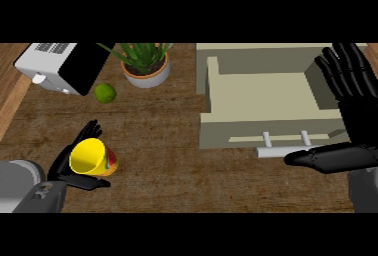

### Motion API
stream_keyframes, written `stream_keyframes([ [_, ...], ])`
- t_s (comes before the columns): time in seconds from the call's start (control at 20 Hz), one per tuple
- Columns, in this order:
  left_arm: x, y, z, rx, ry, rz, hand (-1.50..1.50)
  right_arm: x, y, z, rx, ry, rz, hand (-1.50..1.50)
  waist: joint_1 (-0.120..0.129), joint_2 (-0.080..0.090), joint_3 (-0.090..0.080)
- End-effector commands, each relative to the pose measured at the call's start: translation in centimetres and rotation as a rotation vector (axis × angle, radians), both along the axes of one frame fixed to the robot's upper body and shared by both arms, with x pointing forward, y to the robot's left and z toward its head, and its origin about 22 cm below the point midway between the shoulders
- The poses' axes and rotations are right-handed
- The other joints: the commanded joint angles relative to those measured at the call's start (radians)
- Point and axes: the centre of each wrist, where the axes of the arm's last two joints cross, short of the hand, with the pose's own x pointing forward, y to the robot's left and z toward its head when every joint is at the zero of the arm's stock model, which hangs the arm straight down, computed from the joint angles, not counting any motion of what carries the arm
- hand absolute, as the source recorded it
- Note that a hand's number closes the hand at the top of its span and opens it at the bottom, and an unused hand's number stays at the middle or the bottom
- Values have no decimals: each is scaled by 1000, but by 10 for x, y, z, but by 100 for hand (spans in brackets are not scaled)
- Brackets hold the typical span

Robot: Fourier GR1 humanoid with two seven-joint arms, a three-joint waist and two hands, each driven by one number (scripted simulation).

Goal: Pick up the cup, place it into the drawer and close the drawer

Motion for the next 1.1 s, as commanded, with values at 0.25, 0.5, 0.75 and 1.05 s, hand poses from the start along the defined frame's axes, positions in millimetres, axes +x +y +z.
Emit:
stream_keyframes([
  [0.25,3,-31,-10,-287,-62,-176,150,1,0,-2,-10,-1,3,-150,3,1,0],
  [0.5,9,-33,-5,-109,-292,-18,150,-6,6,1,-16,-2,-3,-150,1,-1,-1],
  [0.75,31,-28,14,-186,-394,9,150,5,-7,3,-1,-1,-10,-150,4,2,0],
  [1.05,26,-68,-2,-237,-467,221,150,-4,-5,-3,9,5,-11,-150,10,-3,1],
])
